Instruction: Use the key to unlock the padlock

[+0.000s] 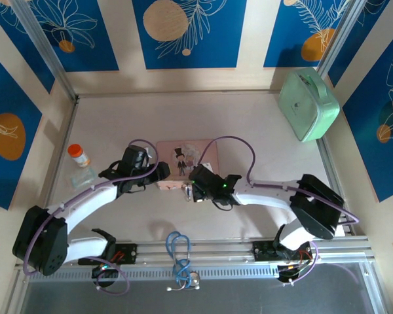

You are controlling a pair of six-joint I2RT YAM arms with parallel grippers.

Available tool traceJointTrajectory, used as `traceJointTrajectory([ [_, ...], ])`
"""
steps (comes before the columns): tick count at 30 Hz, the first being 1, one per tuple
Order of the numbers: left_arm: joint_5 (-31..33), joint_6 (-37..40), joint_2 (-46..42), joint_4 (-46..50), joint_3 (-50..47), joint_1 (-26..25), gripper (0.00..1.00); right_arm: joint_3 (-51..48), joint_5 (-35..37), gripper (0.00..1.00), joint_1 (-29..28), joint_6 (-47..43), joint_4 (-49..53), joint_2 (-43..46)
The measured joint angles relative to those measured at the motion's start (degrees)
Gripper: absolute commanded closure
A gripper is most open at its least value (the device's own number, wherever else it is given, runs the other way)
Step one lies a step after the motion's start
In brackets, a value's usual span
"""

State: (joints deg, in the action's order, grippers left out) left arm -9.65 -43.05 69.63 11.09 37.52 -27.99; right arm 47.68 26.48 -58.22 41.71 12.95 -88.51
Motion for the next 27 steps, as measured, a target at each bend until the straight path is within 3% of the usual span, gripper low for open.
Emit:
traceJointTrajectory([
  [4,-0.3,0.0,0.8,-0.6,0.0,0.0,0.33,2.1,0.1,0.94,-0.6,0.7,1.6,-4.4],
  [9,-0.5,-0.2,0.9,-0.8,0.0,0.0,0.33,4.9,2.6,0.65,-4.8,2.9,4.9,-4.9],
  [13,-0.5,-0.2,0.8,-0.8,0.0,0.0,0.34,5.8,3.5,0.52,-7.0,5.7,6.3,-4.0],
  [19,-0.5,-0.2,0.8,-0.8,0.0,0.0,0.34,4.9,0.4,0.47,-5.0,6.1,3.1,-3.3],
  [27,-0.5,-0.2,0.6,-0.8,0.0,0.0,0.35,5.0,-3.1,0.53,-1.9,4.6,-0.1,-8.6],
])
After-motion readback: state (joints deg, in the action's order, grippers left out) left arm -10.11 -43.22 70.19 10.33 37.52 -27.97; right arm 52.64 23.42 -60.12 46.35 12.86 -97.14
